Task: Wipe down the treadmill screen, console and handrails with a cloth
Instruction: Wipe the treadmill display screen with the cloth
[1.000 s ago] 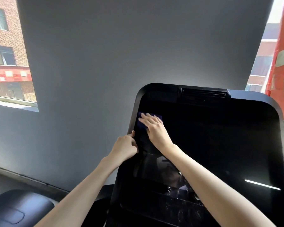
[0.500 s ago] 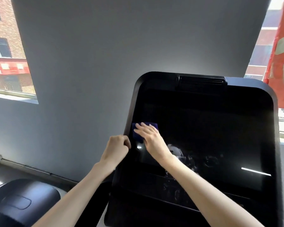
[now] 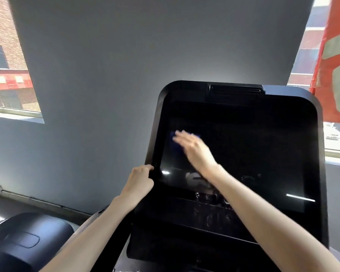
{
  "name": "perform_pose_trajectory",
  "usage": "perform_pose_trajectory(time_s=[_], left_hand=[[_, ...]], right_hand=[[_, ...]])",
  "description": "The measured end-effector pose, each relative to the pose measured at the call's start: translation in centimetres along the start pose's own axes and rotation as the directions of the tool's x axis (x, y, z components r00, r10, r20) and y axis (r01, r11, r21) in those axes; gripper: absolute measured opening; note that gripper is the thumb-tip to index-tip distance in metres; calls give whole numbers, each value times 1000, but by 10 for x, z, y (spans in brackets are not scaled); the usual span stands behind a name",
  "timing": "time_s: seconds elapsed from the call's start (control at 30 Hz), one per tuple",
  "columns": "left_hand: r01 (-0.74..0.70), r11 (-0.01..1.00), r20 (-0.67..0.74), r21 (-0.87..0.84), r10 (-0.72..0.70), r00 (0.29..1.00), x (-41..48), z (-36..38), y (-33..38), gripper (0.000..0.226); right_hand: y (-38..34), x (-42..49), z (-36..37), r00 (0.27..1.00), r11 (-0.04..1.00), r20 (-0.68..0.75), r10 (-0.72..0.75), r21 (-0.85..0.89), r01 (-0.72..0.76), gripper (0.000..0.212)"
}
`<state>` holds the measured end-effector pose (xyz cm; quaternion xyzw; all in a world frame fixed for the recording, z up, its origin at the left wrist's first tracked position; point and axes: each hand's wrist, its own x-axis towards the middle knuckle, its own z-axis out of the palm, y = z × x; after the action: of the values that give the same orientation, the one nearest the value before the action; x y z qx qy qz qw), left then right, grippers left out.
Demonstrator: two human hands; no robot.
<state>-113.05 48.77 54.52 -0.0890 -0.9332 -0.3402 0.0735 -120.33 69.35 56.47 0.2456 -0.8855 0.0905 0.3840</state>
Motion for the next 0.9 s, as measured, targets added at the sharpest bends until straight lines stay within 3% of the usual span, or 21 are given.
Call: perform_pose_trajectory(time_s=[0.1,0.17,0.3,0.43,0.5,0.63,0.77,0.83,0.9], left_hand=[[-3,1000,15,-17,3,1000,-2,4,5,71],[6,1000,-14,12,-6,1000,0,7,10,70],[56,982,-59,179,-46,997,0,9,26,44],[49,940,-39,338,-38,999,-3,13,36,26],[40,932,-35,360,-30,999,-2,15,35,26],[65,953,-30,296,-59,998,1,13,34,41],[87,958,-8,272,-88,996,1,12,33,55],[97,955,5,278,-103,995,0,13,34,56],[102,954,13,282,-110,994,1,13,35,47]], right_hand=[[10,41,-11,972,973,-33,232,16,-232,49],[-3,38,-4,964,965,-56,262,27,-260,51],[-44,-59,22,997,996,70,-27,88,21,53],[-52,-124,10,910,951,282,-304,41,305,46],[-37,-97,1,907,936,255,-337,-12,351,43],[7,5,-5,998,996,17,-63,-59,64,42],[25,80,-16,981,982,-54,188,-25,-189,47],[18,82,-12,969,972,-78,235,-8,-236,47],[2,52,-5,985,987,-49,163,14,-163,50]])
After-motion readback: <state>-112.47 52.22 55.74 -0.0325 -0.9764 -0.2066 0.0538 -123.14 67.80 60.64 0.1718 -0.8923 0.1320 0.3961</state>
